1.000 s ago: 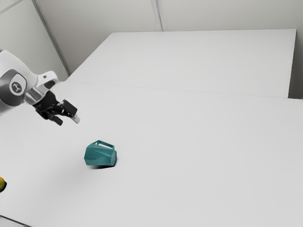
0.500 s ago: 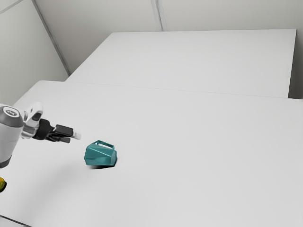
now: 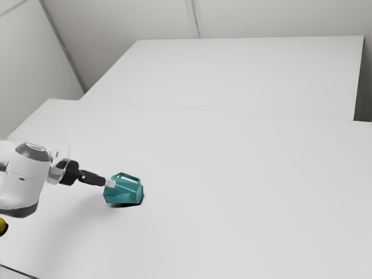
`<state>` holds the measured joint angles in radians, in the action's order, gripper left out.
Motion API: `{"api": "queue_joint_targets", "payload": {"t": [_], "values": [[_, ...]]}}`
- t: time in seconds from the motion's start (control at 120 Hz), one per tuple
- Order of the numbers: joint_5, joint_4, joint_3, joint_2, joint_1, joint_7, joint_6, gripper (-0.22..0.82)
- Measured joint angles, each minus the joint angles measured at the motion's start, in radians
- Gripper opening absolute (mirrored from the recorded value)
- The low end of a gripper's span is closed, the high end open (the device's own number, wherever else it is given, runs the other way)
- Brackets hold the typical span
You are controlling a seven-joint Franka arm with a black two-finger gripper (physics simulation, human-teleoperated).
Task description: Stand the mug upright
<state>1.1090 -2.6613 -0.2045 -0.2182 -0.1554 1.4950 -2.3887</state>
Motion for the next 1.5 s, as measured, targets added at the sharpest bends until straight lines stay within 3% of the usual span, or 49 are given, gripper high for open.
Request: {"api": "queue_joint_targets", "payload": {"t": [0.158, 0.325, 0.758, 1.083, 1.5], "values": [[0.043, -0.066, 0.059, -0.042, -0.058, 0.092, -0.013, 0.6], [0.072, -0.073, 0.075, -0.027, -0.071, 0.166, -0.021, 0.57], [0.142, -0.062, 0.143, 0.024, -0.065, 0.286, -0.055, 0.29], [0.163, -0.027, 0.156, 0.014, -0.066, 0.334, -0.073, -0.08], [0.15, -0.004, 0.182, -0.046, -0.066, 0.371, -0.116, -0.16]]}}
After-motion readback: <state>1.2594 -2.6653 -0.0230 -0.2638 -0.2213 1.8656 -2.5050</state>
